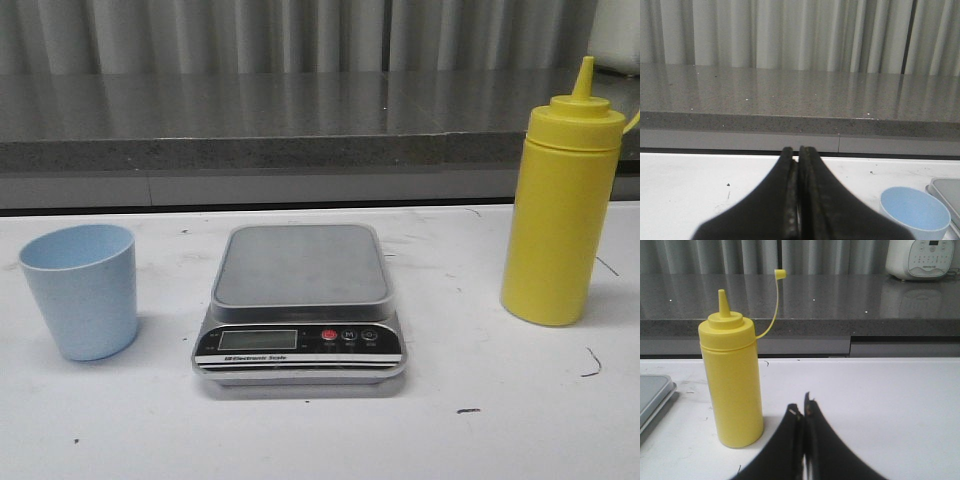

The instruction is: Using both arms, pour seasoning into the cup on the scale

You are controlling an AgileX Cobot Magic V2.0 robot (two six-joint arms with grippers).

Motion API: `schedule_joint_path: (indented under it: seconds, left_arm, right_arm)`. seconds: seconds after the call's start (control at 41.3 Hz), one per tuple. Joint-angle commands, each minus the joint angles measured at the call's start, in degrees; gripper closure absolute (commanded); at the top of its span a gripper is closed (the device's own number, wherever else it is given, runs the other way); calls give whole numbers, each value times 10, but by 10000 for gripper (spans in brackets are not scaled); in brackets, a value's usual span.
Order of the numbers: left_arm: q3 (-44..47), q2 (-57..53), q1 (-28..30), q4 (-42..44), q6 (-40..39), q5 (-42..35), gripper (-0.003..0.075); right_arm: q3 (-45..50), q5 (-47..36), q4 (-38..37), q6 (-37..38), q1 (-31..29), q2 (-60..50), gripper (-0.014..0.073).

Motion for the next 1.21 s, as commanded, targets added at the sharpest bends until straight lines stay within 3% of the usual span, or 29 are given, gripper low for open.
schedule_joint_path:
  seconds: [0.0,0.17,0.291,0.509,0.775,0.944,1.187]
  left_arm:
    - [15,-9,-2,-5,-5,-50,740]
    - [4,-9,-2,-5,-5,-77,740]
    - [-50,-9,-2,-7,-5,-57,740]
    - [-212,27,-2,-7,-5,73,740]
    - [-388,166,-2,-7,-5,261,740]
    - [-407,237,-2,-7,-5,309,740]
    - [-407,302,-2,-7,-5,316,740]
  right_arm:
    - [-3,-48,-1,0,-3,-10,711]
    - [-12,-58,-1,0,-2,-10,711]
    - [-57,-31,-1,0,-2,-10,711]
    - [-195,69,-11,-10,-2,19,711]
    - [-353,203,-17,-10,-2,148,711]
    - [-379,271,-17,-10,-2,228,711]
    - [-378,319,-17,-10,-2,317,711]
